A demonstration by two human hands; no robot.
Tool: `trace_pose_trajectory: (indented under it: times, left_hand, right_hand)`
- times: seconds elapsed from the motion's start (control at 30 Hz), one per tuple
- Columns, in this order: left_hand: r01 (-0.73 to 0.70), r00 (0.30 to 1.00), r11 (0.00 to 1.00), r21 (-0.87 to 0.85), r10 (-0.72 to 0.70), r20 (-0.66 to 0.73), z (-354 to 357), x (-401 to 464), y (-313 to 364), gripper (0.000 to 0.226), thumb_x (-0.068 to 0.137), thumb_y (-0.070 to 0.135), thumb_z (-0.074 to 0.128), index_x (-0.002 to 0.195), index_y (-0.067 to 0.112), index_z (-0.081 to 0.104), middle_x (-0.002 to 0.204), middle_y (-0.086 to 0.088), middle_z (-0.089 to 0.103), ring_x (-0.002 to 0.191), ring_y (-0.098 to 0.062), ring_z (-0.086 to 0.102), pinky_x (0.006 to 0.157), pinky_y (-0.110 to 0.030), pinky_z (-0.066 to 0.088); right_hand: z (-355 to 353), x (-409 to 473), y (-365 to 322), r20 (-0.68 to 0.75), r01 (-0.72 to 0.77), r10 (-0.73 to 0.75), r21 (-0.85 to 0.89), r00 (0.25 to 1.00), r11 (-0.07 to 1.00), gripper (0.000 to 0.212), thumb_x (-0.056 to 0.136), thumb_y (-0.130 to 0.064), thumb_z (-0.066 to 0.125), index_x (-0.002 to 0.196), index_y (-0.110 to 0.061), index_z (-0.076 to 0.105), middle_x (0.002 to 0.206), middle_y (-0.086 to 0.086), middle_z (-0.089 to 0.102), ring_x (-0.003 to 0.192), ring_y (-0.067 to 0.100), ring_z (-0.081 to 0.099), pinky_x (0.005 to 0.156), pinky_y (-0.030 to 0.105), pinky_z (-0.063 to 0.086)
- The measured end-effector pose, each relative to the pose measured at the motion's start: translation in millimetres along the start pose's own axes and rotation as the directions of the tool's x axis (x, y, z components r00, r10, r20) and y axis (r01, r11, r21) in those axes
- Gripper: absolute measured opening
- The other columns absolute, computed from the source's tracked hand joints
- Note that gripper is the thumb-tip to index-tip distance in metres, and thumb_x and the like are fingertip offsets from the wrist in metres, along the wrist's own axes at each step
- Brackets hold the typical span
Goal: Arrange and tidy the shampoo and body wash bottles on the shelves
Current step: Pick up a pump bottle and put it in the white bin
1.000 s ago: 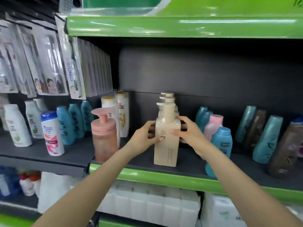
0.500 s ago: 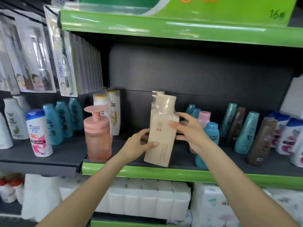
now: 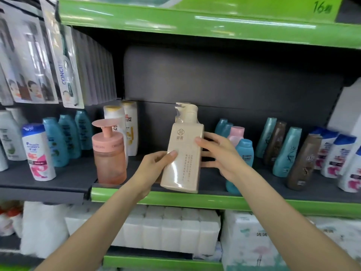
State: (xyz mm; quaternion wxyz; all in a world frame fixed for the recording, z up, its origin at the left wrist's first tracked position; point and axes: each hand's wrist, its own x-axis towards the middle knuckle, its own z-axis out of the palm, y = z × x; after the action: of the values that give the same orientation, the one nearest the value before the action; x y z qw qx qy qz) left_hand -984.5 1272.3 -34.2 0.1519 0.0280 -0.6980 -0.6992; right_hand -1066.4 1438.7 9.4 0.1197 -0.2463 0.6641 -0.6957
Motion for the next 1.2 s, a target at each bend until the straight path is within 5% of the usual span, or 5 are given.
trace_pose_trajectory:
  times: [0.33, 0.7, 0.8, 1.0, 1.2]
  left_hand:
    - [0.072, 0.985, 0.996, -0.048, -0.063, 0.161, -8, -19, 3, 0.031, 0.085, 0.023, 0.060, 0.116, 0.018, 0.059, 0.106, 0.000, 0.071, 0.094, -0.016, 0.069, 0.071, -0.030, 0.056]
    - [-0.053, 0.998, 0.996, -0.067, 0.052, -0.020, 1, -24, 5, 0.038, 0.085, 0.020, 0.064, 0.122, 0.018, 0.057, 0.106, -0.002, 0.070, 0.094, -0.016, 0.069, 0.066, -0.026, 0.056]
    - [-0.130, 0.980, 0.989, 0.064, 0.138, -0.140, 7, -22, 5, 0.044, 0.081, 0.019, 0.070, 0.122, 0.018, 0.056, 0.106, -0.002, 0.067, 0.086, -0.016, 0.069, 0.066, -0.030, 0.057]
    - [-0.229, 0.898, 0.778, 0.585, 0.401, -0.182, 15, -24, 1, 0.062, 0.072, 0.035, 0.077, 0.127, 0.035, 0.048, 0.100, 0.021, 0.056, 0.081, -0.006, 0.059, 0.073, -0.032, 0.053]
    - [-0.255, 0.936, 0.832, 0.493, 0.340, -0.088, 7, -24, 0, 0.064, 0.071, 0.044, 0.076, 0.128, 0.042, 0.047, 0.105, 0.022, 0.060, 0.085, -0.006, 0.063, 0.067, -0.026, 0.055]
  right_hand:
    - [3, -7, 3, -0.051, 0.032, -0.032, 0.013, 0.998, 0.999, 0.037, 0.090, -0.022, 0.063, 0.126, -0.014, 0.057, 0.099, 0.004, 0.073, 0.081, 0.016, 0.071, 0.059, 0.033, 0.057]
    - [10, -9, 0, -0.076, 0.121, -0.137, -0.191, 0.988, 0.974, 0.027, 0.095, -0.022, 0.055, 0.122, -0.019, 0.057, 0.104, 0.001, 0.069, 0.096, 0.016, 0.067, 0.071, 0.036, 0.060]
    - [16, -10, 2, -0.075, 0.125, -0.162, -0.362, 0.984, 0.924, 0.032, 0.093, -0.028, 0.056, 0.123, -0.016, 0.055, 0.111, 0.003, 0.065, 0.100, 0.017, 0.065, 0.078, 0.044, 0.058]
    - [28, -12, 1, -0.111, 0.022, -0.058, -0.296, 0.992, 0.955, 0.029, 0.083, -0.045, 0.066, 0.104, -0.027, 0.060, 0.109, -0.001, 0.065, 0.102, 0.019, 0.062, 0.075, 0.045, 0.058]
    - [26, -8, -2, -0.179, -0.031, 0.002, -0.162, 0.984, 0.986, 0.029, 0.076, -0.039, 0.075, 0.096, -0.024, 0.060, 0.099, -0.001, 0.068, 0.097, 0.021, 0.064, 0.074, 0.047, 0.059]
